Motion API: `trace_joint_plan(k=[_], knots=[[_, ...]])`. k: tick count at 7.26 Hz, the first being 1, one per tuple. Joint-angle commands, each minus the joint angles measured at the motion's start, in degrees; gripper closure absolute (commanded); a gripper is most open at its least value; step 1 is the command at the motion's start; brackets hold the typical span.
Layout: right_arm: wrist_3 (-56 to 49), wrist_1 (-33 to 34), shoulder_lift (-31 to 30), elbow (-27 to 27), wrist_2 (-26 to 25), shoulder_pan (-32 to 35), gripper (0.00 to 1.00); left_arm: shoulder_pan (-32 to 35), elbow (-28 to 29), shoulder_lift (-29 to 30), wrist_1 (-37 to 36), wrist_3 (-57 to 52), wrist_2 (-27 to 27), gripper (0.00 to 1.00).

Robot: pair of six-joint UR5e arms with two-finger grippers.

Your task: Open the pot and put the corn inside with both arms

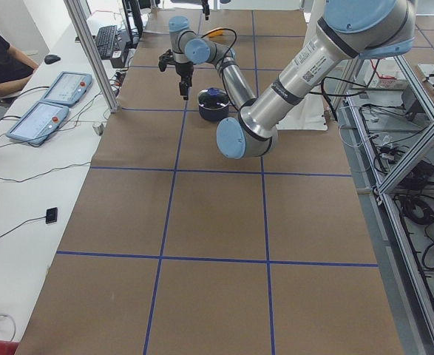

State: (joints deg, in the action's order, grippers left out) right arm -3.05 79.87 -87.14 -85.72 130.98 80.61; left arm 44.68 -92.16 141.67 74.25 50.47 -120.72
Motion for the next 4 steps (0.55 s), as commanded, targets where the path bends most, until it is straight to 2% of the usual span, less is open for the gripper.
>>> trace_joint_plan(k=[1,3,4], knots=[[-6.5,-0.2,-0.5,3.4,-0.2,0.0,0.00,-5.0,-0.6,2.9,-1.1,2.9,2.9,0.00],[-9.9,-0.2,-1.6,3.5,0.0,0.0,0.02,-9.9,-1.2,3.4,-1.1,5.6,7.5,0.00],[-10.0,-0.2,-2.0,3.5,0.0,0.0,0.02,-10.5,-1.2,3.4,-1.1,5.9,7.5,0.00]])
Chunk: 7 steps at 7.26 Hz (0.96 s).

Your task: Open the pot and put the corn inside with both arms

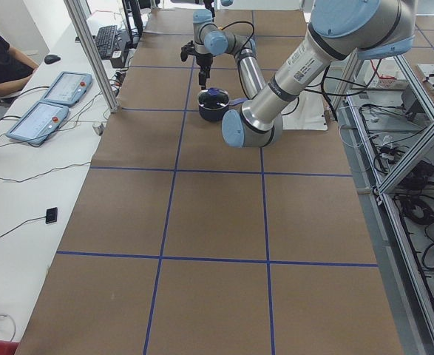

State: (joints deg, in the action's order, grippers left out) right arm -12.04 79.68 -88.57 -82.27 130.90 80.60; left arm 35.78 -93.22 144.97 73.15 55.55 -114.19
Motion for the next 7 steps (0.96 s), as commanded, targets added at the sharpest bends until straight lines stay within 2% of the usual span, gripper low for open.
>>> trace_joint_plan(k=[1,6,7], knots=[[-1.1,0.0,-0.6,0.0,0.1,-0.1,0.03,-2.2,0.0,-0.4,0.0,0.9,1.1,0.00],[-2.7,0.2,-0.4,0.2,-0.3,-2.0,0.04,-4.2,2.2,-0.6,2.0,-2.5,0.7,0.00],[-2.7,0.2,-0.2,0.2,-0.4,-2.5,0.04,-4.2,4.4,-0.3,5.1,-2.5,0.7,0.00]])
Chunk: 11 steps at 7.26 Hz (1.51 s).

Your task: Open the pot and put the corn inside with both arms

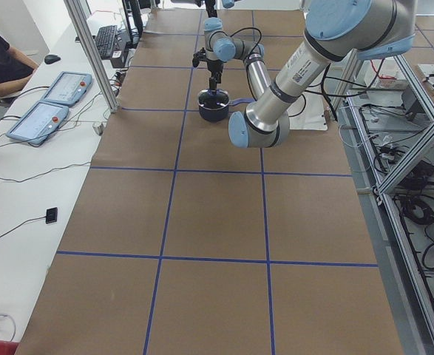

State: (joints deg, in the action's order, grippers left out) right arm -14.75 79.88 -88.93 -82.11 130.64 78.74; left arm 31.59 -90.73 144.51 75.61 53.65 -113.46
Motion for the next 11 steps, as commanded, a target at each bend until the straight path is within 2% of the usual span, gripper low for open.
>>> trace_joint_plan(k=[1,6,9,11], knots=[[0.1,0.0,0.3,0.0,-0.3,-1.2,0.04,0.0,3.0,0.2,4.4,-0.6,-0.1,0.00],[0.0,-0.1,0.7,1.0,-0.4,-2.8,0.04,0.0,3.5,0.2,4.7,-1.7,-0.1,0.00],[-0.2,-0.2,0.3,1.2,-0.5,-3.7,0.04,0.0,6.1,0.2,8.3,-1.6,-0.1,0.00],[-1.1,-0.2,0.1,1.7,-1.6,-3.8,0.06,0.1,6.0,0.2,8.1,-1.5,-0.2,0.04]])
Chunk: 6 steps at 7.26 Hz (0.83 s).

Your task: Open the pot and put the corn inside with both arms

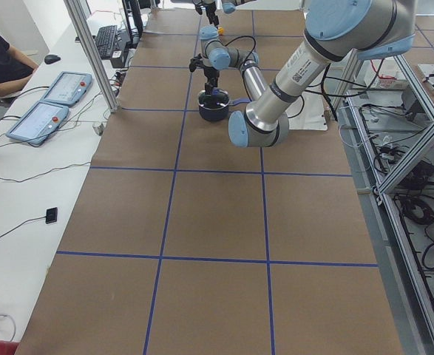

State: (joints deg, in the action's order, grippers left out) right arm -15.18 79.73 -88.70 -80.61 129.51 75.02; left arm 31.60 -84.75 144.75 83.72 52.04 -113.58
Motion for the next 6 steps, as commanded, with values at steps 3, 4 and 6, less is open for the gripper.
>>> trace_joint_plan(k=[3,4,6], knots=[[-1.3,0.0,-0.2,0.2,-0.6,-0.1,0.06,0.1,0.0,-0.1,0.0,0.1,-0.2,0.30],[-1.3,0.0,-0.2,0.2,-0.6,-0.1,0.06,0.2,-0.2,-0.1,0.0,0.1,-0.2,0.33],[-1.4,-0.1,-0.5,0.2,-0.6,0.0,0.06,0.9,-0.7,-0.1,-0.3,0.0,-0.4,0.40]])
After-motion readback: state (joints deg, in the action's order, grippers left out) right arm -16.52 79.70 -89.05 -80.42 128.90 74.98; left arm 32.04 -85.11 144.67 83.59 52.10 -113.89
